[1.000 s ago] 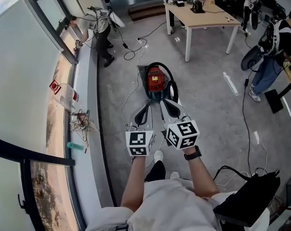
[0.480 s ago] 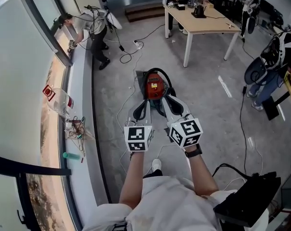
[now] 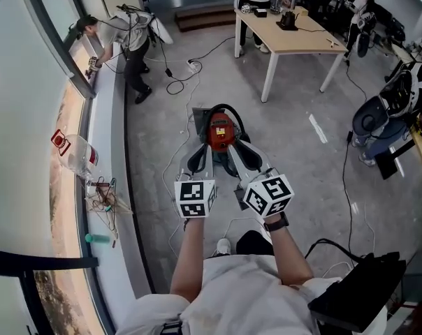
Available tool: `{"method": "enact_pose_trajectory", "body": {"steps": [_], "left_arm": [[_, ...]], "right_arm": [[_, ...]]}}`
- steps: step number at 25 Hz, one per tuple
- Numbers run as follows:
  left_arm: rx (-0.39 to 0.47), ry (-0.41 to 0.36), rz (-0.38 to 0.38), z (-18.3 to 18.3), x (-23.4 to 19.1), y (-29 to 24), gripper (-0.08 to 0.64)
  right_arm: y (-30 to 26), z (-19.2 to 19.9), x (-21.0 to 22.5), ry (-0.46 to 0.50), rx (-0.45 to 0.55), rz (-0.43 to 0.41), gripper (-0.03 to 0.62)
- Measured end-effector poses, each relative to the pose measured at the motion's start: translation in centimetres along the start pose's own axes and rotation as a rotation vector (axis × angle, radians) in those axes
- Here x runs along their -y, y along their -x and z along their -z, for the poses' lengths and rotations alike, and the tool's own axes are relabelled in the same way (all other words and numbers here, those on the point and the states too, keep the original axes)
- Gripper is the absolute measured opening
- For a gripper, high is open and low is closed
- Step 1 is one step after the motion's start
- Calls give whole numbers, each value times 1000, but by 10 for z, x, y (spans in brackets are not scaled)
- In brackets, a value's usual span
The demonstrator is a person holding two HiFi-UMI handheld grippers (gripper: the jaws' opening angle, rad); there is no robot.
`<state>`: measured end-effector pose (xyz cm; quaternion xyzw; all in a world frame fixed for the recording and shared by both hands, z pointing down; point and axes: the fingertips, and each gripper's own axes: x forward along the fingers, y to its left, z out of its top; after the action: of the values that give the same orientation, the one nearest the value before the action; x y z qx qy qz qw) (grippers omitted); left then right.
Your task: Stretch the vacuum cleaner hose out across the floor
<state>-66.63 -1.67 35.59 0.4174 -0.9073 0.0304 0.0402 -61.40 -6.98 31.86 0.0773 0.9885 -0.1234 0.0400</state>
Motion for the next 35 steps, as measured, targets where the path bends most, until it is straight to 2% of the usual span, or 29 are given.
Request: {"method": "enact_pose_trajectory", "body": {"steps": [1,3,6,9,14,17,20,21,23,25,27,29,30,33,35], "left_arm": [[-4,7,-4,3,-4,-5,2],[-12,19,-4,9,-8,-18,2],[-21,21,10,14,-3,-43,2],[-32,-2,19,15,1,-76,2],[-33,-63,-1,-5,0,-147,2],[-9,-73,-24,-25,-3,-188,2],[-11,-81,-33,-33,3,-221,2],[-15,-82,-34,-34,6,-231,2],[-26,-83,-38,-33,12,-247,2],[-39,-80,-43,-29,16,-258,2],[-55,-78,-49,-23,16,-270,2],[-76,-76,-64,-16,13,-280,2],[-84,-72,-72,-12,11,-283,2],[-100,-61,-89,-5,7,-294,2],[-107,-56,-93,-1,4,-301,2]], "right_arm": [[-3,0,4,-5,3,10,44],[-7,1,16,-1,6,33,-20],[-19,1,36,27,-4,24,-20],[-41,-2,61,-14,21,-10,-14],[-92,-22,115,5,38,-51,-18],[-119,-47,143,14,78,-118,-17],[-125,-65,160,32,123,-279,-3],[-125,-69,169,53,143,-304,-3],[-127,-68,188,118,143,-307,-2],[-134,-57,203,158,94,-318,-2],[-143,-48,216,124,53,-345,-2],[-151,-42,224,49,41,-388,-2],[-153,-41,227,17,50,-410,9],[-158,-47,237,-23,126,-446,98],[-163,-46,246,-52,135,-447,103]]}}
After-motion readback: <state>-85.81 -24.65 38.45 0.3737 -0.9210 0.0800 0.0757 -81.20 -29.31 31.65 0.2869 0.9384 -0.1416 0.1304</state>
